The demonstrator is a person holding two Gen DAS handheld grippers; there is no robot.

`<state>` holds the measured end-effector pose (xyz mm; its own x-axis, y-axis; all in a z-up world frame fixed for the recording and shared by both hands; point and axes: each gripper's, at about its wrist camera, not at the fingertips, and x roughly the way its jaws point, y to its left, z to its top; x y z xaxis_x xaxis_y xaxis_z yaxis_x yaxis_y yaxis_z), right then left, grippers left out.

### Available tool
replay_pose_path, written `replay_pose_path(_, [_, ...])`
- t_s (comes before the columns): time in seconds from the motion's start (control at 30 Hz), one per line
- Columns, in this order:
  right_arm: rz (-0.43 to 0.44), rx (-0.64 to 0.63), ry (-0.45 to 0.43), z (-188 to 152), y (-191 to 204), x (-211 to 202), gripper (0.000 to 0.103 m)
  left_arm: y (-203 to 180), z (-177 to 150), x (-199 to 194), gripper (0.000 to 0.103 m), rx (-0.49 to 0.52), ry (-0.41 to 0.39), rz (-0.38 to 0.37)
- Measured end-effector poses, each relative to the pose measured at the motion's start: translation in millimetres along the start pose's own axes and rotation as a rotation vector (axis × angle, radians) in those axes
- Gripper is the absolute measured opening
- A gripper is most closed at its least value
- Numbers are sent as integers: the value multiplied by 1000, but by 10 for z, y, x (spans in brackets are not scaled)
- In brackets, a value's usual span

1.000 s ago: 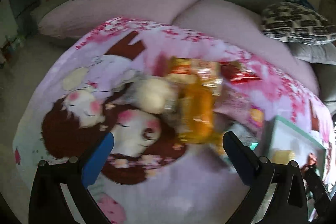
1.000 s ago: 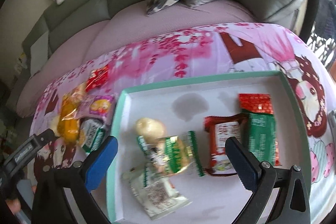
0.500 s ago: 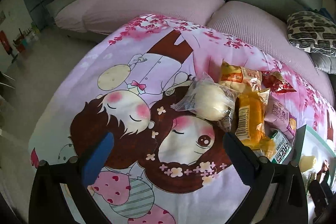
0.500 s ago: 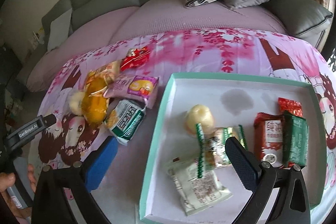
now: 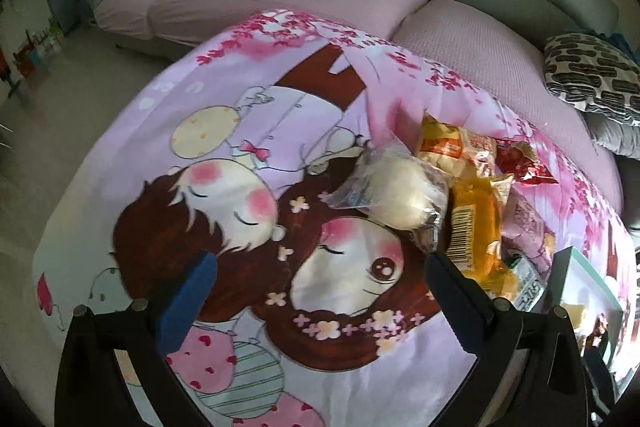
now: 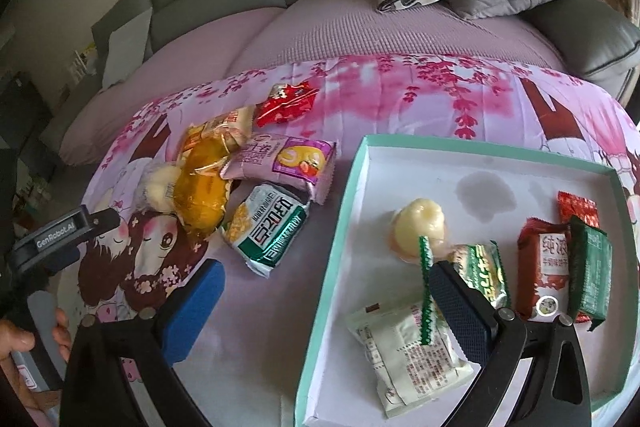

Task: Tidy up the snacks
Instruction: 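Move both tools back over the snack pile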

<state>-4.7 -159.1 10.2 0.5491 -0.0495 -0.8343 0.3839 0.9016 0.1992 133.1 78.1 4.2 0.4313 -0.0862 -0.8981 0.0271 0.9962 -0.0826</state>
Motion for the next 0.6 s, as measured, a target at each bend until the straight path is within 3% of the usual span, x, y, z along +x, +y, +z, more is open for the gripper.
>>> replay_pose_path(0.3, [64,-74,-41,98,264,72,102,-281,136,36,103,30,-28,-144])
replay_pose_path(0.6, [64,-167,-19,208,472,359,86,-556,158,242,100,74,19,-249])
